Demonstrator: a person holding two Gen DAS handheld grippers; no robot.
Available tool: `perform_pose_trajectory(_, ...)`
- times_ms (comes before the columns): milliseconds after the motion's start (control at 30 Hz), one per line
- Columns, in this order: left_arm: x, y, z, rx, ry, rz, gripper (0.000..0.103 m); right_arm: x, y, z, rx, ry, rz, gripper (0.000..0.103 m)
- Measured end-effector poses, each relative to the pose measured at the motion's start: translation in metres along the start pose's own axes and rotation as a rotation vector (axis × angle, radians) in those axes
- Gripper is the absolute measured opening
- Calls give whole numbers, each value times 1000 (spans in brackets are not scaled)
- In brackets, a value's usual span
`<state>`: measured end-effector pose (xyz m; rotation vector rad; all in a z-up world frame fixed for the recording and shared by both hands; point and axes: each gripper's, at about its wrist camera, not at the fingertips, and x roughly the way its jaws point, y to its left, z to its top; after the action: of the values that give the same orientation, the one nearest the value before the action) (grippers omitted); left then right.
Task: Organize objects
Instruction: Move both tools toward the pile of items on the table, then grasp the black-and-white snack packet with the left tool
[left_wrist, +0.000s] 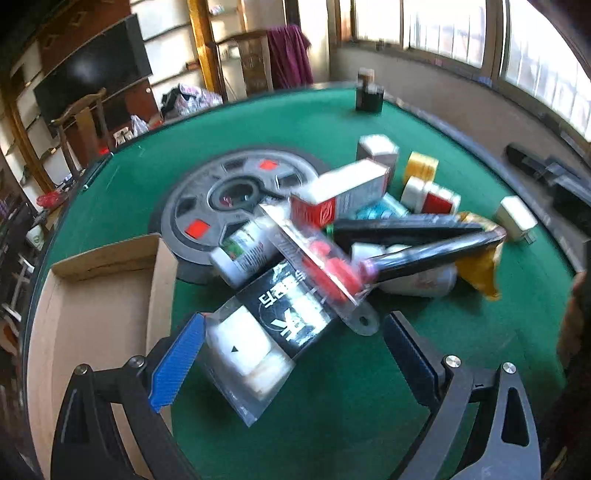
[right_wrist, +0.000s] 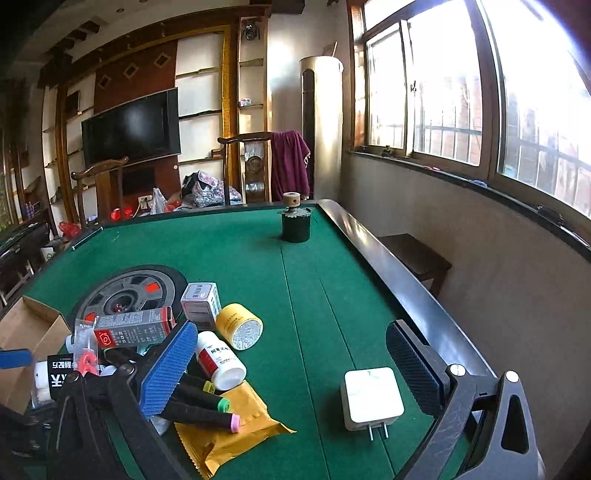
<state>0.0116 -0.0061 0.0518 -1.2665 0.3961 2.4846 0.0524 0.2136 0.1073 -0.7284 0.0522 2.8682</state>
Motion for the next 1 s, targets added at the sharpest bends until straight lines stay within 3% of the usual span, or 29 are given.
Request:
perform_pose_trajectory(100, -4, -4, -5, 30, 28, -29, 85, -2, -5, -4, 1, -5, 7, 103)
perform_pose_trajectory(233, -35, 0, -15, 3, 11, -181, 81, -10, -7, -5, -4, -30, 1, 103)
perform_pose_trajectory(400, -42, 3, -15, 20, -48, -35, 81, -6, -6, -6, 6, -4, 26, 103)
perform_pose_trajectory(700, 2, -12, -4, 126, 6, 31, 81, 2, -15, -9, 44, 30, 1, 103)
perform_pose_trajectory(800, 12, -17, -2, 159, 11, 83, 65, 3, -16, -9, 43, 38, 1, 103)
perform_pose_trajectory(900, 10, -15, -2, 131, 15, 5, 42, 5, -13, -10, 29, 48, 6, 103)
perform_pose_trajectory(1000, 0, -10, -5, 82, 0, -53, 41, 5, -11, -11, 18, 52, 6, 103)
